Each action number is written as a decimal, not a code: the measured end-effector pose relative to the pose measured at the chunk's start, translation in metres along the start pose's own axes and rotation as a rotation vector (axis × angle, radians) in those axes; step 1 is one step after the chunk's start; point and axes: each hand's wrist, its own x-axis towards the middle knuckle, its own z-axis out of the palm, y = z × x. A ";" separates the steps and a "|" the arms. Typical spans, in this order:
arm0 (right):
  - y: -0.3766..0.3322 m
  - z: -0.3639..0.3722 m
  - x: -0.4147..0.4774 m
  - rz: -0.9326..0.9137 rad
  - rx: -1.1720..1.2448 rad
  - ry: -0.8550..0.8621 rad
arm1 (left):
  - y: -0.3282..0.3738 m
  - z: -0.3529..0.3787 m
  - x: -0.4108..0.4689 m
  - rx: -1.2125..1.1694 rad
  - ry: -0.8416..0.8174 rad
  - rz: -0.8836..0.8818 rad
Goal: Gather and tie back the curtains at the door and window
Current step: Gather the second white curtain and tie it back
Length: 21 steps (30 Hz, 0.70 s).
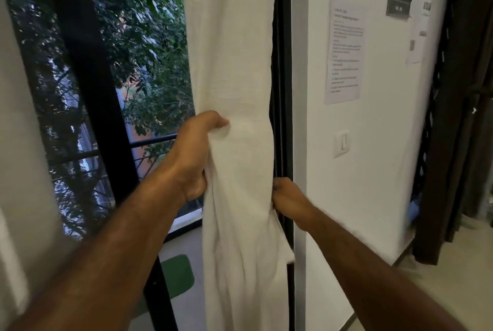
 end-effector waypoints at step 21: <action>-0.019 -0.003 -0.037 -0.064 0.834 -0.425 | -0.072 -0.024 -0.016 0.838 -0.018 -0.038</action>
